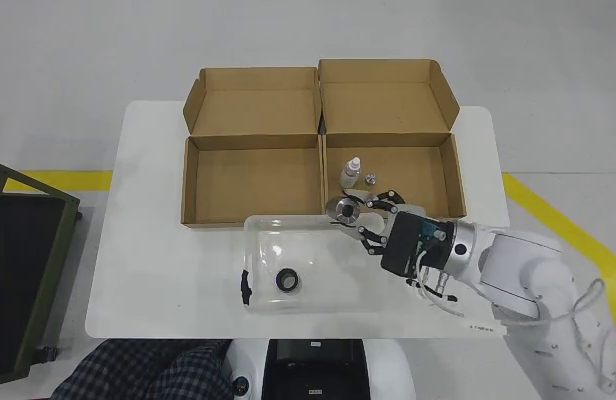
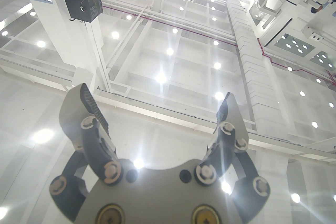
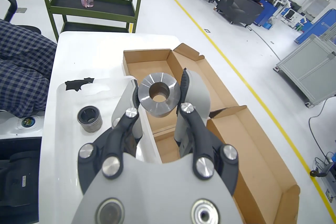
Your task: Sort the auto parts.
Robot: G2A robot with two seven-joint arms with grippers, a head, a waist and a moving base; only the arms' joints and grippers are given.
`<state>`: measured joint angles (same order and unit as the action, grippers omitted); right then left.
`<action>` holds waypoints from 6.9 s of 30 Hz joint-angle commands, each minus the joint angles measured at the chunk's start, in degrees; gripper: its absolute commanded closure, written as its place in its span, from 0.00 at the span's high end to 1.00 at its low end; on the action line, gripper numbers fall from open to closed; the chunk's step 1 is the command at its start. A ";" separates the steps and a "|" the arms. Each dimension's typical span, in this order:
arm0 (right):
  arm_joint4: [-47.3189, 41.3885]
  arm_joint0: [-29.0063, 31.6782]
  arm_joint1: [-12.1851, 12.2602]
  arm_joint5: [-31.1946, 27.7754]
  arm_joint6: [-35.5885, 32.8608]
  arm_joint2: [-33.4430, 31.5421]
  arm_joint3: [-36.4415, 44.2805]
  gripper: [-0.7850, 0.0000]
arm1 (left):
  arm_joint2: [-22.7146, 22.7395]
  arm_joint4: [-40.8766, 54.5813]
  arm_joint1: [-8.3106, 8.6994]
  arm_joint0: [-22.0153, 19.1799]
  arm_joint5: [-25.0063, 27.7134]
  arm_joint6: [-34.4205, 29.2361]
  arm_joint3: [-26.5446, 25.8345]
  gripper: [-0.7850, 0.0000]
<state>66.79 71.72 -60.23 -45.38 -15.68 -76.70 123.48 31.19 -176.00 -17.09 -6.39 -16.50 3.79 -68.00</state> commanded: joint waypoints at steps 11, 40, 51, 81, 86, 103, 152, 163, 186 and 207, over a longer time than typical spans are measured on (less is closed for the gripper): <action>-0.41 2.67 0.61 -0.76 2.98 -3.99 1.26 0.00 | 0.00 0.00 0.00 0.00 0.00 0.00 0.00 1.00; 1.81 -6.94 -0.73 2.12 -1.62 11.01 -8.93 0.00 | 0.00 0.00 0.00 0.00 0.00 0.00 0.00 1.00; -1.59 -18.64 -3.80 8.56 -6.46 21.91 -20.02 0.00 | 0.00 0.00 0.00 0.00 0.00 0.00 0.00 1.00; -4.69 -38.03 -12.75 20.47 -11.61 36.58 -48.27 0.00 | 0.00 0.00 0.00 0.00 0.00 0.00 0.00 1.00; -4.60 -39.07 -13.88 21.50 -11.85 37.63 -50.91 0.00 | 0.00 0.00 0.00 0.00 0.00 0.00 0.00 1.00; -4.51 -42.20 -17.51 23.42 -12.03 39.90 -58.03 0.10 | 0.00 0.00 0.00 0.00 0.00 0.00 0.00 1.00; 3.54 -27.55 -14.55 10.65 -16.18 25.59 -29.82 0.58 | 0.00 0.00 0.00 0.00 0.00 0.00 0.00 1.00; 6.84 -12.75 -11.03 0.62 -14.93 19.33 -14.99 0.67 | 0.00 0.00 0.00 0.00 0.00 0.00 0.00 1.00; 17.57 -1.12 -7.56 -9.23 -10.20 17.06 -12.23 0.67 | 0.00 0.00 0.00 0.00 0.00 0.00 0.00 1.00; 17.57 -7.76 -8.94 -6.90 -10.23 26.52 -22.14 0.66 | 0.00 0.00 0.00 0.00 0.00 0.00 0.00 1.00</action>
<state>84.55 64.35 -69.06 -52.56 -25.84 -50.59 101.80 31.19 -176.00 -17.09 -6.39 -16.50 3.79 -68.00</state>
